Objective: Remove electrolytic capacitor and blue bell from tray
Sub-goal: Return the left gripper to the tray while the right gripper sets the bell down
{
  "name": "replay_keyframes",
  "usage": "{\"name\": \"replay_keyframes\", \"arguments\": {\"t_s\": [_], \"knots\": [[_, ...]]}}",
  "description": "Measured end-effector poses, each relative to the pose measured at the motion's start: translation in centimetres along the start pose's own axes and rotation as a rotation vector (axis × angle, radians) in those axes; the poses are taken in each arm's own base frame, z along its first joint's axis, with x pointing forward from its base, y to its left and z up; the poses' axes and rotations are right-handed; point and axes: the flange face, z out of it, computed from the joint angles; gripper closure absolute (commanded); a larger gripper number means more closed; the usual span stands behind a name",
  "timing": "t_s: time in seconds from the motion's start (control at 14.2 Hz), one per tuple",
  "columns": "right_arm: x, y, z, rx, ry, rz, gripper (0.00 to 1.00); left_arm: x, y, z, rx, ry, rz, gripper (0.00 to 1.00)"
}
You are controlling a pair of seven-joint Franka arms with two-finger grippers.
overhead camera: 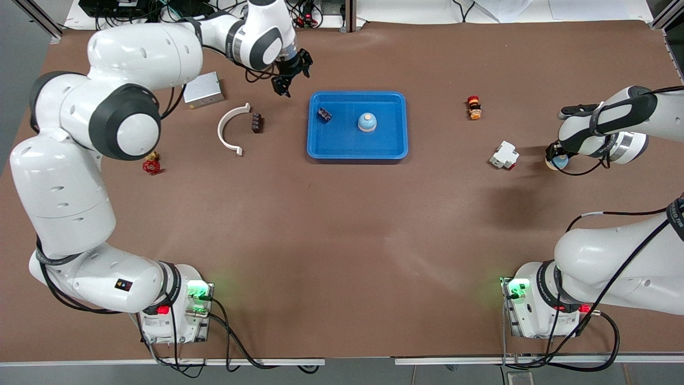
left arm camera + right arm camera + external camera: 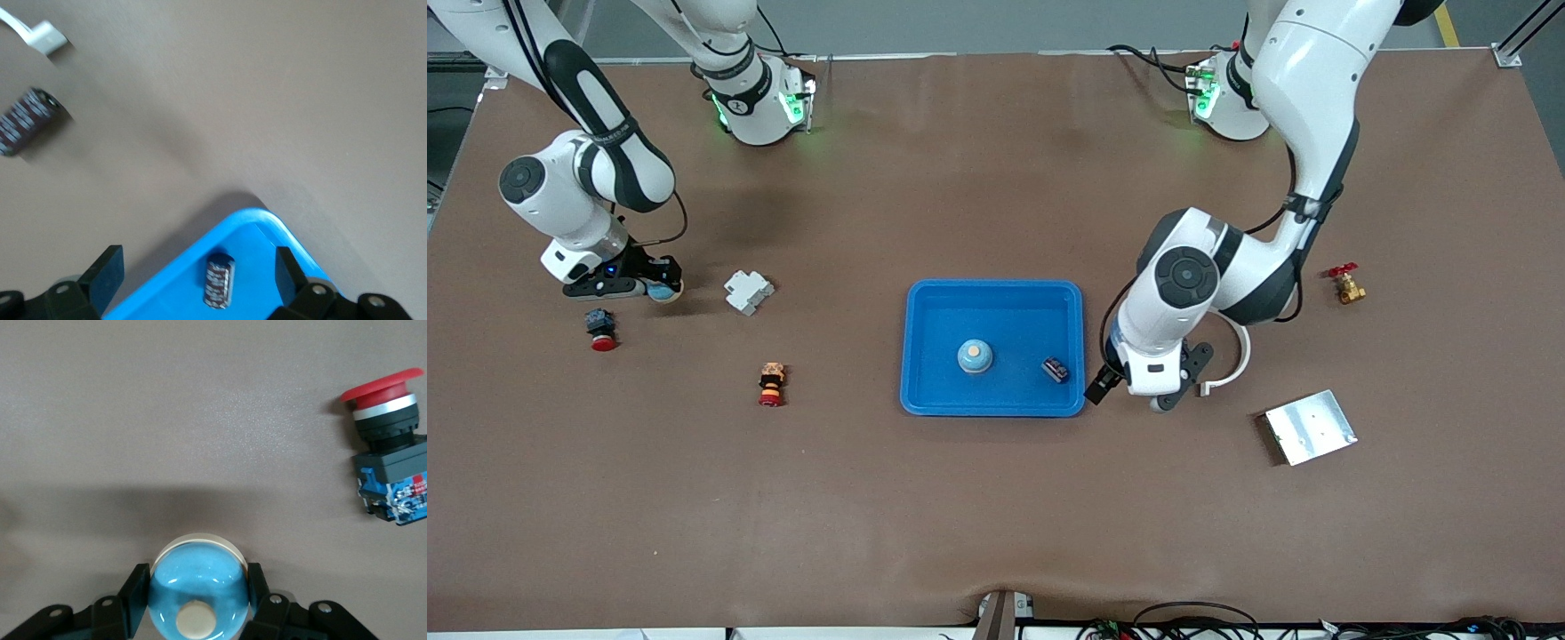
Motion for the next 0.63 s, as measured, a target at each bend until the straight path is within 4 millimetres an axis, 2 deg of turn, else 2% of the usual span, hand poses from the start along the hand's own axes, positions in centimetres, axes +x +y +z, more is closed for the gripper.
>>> {"name": "replay_keyframes", "arguments": {"t_s": [0.07,0.35,0.63], "knots": [[0.0,0.0,0.0,0.001,0.0,0.003,0.0,-0.6,0.4,0.6,0.002,-0.005,-0.007,0.0],[-0.2,0.0,0.6,0.006,0.0,0.018,0.0,-3.6,1.0,3.3,0.026,-0.023,-0.013,0.0],[-0.3,-0.1,1.4,0.01,-0.006,0.02,0.0,-4.7,1.5,4.3,0.029,-0.037,-0.013,0.0]]}}
